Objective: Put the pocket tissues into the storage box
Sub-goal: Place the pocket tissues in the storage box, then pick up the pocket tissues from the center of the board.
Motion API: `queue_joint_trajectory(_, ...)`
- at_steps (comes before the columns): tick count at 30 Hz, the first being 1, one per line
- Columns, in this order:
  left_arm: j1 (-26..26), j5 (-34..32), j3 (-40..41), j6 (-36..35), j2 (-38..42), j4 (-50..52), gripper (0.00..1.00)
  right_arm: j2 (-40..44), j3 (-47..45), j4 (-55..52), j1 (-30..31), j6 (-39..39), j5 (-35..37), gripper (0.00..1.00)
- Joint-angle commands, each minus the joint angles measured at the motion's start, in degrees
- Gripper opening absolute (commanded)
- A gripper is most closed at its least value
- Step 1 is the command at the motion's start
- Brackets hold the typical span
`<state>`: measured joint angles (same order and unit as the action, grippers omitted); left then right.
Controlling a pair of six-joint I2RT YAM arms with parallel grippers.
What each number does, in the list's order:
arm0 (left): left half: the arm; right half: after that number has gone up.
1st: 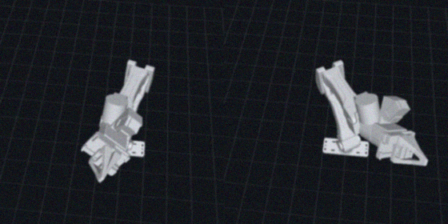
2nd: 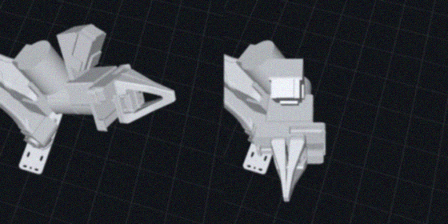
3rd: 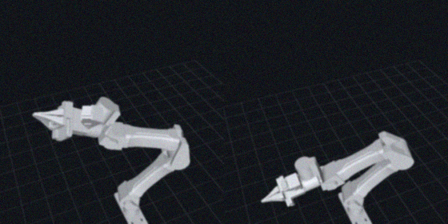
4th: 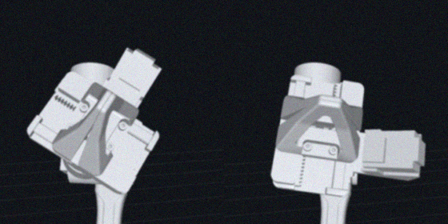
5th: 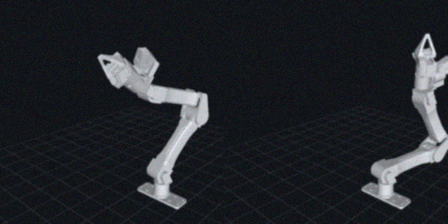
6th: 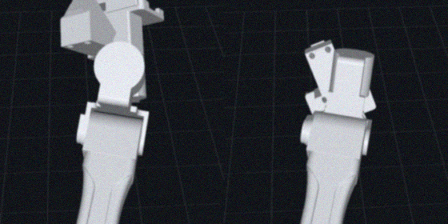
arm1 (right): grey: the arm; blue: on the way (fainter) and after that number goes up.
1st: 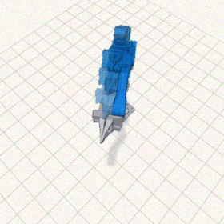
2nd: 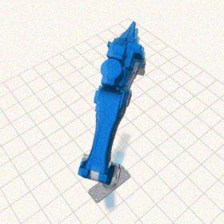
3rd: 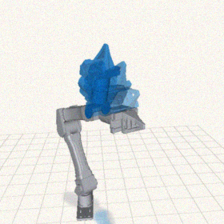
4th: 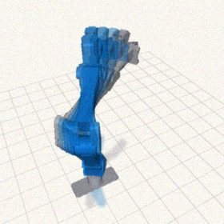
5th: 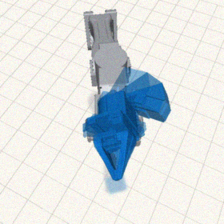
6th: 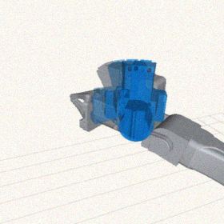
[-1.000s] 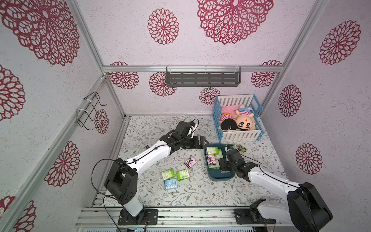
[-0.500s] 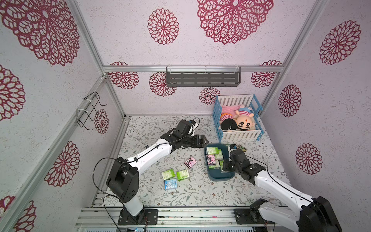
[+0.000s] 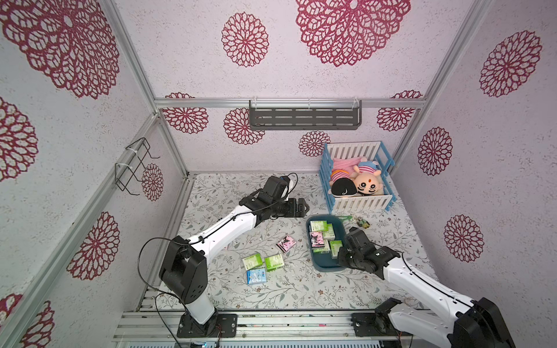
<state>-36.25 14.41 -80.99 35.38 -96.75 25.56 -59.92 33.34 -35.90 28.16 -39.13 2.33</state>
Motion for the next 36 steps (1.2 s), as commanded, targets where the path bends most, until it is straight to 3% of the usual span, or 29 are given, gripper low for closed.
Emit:
queue_joint_trajectory(1,0.74,-0.99,1.09,0.37,1.48,-1.34,0.97,1.49,-0.65,-0.75,0.26,-3.00,2.47,0.00)
queue_joint_trajectory(14,2.98,-1.82,0.44,0.44,2.40,3.40,0.97,-7.50,-0.45,6.72,0.13,-1.24,-0.38,0.00)
queue_joint_trajectory(19,4.13,-4.88,2.20,0.53,5.42,4.25,0.97,-8.08,1.05,7.19,-1.36,1.12,1.49,0.00)
queue_joint_trajectory(29,6.76,-4.24,6.45,1.31,9.07,2.92,0.97,-7.82,3.71,7.86,-2.81,6.12,2.37,0.00)
queue_joint_trajectory(30,7.01,-4.47,6.70,1.29,9.50,2.91,0.97,-7.44,4.04,8.08,-2.85,6.55,1.51,0.01)
queue_joint_trajectory(33,7.94,-4.56,7.15,1.35,10.59,3.08,0.97,-5.19,4.62,8.06,-2.81,7.42,-0.28,0.23)
queue_joint_trajectory(36,9.71,-5.00,7.92,1.52,12.38,3.92,0.97,-1.46,5.08,6.72,-2.71,7.43,-0.26,0.33)
